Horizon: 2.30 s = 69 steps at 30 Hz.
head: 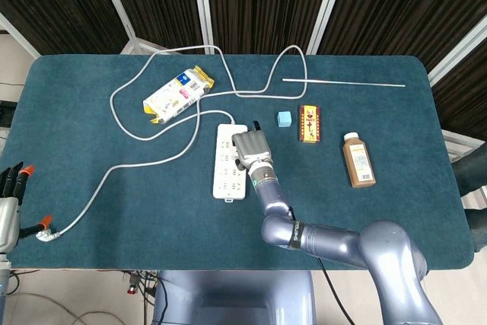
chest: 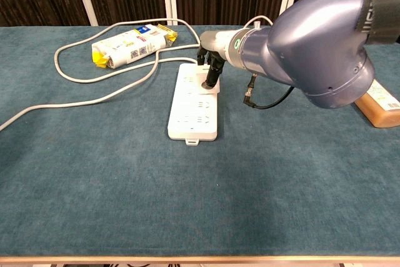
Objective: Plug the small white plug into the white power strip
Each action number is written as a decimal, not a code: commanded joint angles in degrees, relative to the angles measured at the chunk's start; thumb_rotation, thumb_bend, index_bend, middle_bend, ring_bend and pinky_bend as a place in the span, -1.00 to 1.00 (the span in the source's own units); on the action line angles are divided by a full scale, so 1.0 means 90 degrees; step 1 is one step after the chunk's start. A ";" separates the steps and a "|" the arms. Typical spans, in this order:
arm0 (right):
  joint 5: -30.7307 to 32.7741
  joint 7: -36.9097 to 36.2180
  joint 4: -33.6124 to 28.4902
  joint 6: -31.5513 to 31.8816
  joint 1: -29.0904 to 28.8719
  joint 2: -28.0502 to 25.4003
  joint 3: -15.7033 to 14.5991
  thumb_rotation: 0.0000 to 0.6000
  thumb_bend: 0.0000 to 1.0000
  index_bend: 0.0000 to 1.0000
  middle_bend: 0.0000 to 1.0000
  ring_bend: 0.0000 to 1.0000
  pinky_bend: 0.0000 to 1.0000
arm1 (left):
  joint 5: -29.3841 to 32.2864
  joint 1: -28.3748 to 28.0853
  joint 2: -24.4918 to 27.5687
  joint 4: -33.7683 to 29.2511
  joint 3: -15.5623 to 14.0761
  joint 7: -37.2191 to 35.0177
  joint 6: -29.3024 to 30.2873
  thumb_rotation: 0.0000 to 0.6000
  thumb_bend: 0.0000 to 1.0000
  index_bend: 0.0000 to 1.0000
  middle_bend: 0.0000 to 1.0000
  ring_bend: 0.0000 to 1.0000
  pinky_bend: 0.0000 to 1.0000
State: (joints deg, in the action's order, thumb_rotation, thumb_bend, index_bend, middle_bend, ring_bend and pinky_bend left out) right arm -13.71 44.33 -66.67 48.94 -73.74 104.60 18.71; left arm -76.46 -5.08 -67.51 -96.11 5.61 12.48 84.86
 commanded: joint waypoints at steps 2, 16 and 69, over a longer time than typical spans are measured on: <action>0.0018 0.0012 0.0010 -0.0007 0.0015 -0.0004 -0.0007 1.00 0.12 0.31 0.13 -0.27 -1.00 | -0.0005 0.0000 -0.0002 0.0001 -0.0004 0.0003 0.0001 1.00 -0.75 -0.77 -1.00 -1.00 -1.00; -0.0028 0.0034 0.0020 -0.0126 0.0041 0.0041 -0.0064 1.00 0.12 0.32 0.14 -0.25 -1.00 | 0.0007 0.0002 -0.0015 0.0002 0.0003 0.0035 0.0017 1.00 -0.75 -0.77 -1.00 -1.00 -1.00; -0.0207 0.0141 0.0291 -0.0171 0.0016 0.0353 -0.0116 1.00 0.12 0.37 0.18 -0.22 -1.00 | 0.0022 0.0011 -0.0012 -0.0002 0.0012 0.0045 0.0041 1.00 -0.75 -0.77 -1.00 -1.00 -1.00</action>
State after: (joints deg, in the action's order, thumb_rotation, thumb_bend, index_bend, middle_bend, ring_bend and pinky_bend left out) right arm -15.57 45.61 -64.04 47.41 -73.60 107.79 17.66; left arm -76.27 -4.98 -67.61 -96.14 5.72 12.88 85.23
